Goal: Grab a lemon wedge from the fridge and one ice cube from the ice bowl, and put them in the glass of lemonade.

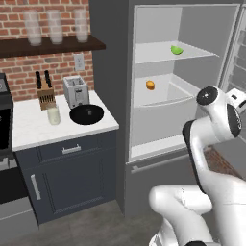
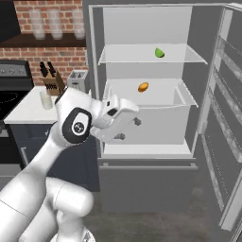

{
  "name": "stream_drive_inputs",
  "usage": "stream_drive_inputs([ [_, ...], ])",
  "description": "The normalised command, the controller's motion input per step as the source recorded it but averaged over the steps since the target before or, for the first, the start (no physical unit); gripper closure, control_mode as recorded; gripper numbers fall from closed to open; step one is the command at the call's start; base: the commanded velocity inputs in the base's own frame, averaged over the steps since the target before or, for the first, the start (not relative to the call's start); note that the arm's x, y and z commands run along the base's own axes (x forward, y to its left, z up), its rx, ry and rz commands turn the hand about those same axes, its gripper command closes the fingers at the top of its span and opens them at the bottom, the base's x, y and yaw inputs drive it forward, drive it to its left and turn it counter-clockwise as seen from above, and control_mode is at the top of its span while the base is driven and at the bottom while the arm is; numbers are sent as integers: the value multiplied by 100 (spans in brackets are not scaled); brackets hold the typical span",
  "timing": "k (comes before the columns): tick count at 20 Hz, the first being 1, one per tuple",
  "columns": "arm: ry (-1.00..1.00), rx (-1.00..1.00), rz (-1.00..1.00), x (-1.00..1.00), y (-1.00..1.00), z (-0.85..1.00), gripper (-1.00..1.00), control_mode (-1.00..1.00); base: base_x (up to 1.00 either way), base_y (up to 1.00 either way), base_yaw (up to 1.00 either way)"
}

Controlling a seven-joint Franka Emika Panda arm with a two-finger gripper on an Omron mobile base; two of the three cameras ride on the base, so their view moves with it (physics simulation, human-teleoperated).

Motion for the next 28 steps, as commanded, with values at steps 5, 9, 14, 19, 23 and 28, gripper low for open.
stream_drive_inputs([
  [5,-14,22,0,-47,100,-16,-100,-100,0,0,0],
  [9,-23,35,0,-52,100,-62,-100,-100,0,0,0],
  [14,-15,35,2,-55,100,-54,-100,-100,0,0,0],
  [19,-11,26,1,-28,91,-8,-100,-100,0,0,0],
  [23,-7,5,4,-8,30,0,-100,-100,0,0,0],
  [28,-17,6,15,-26,4,0,-100,-100,0,0,0],
])
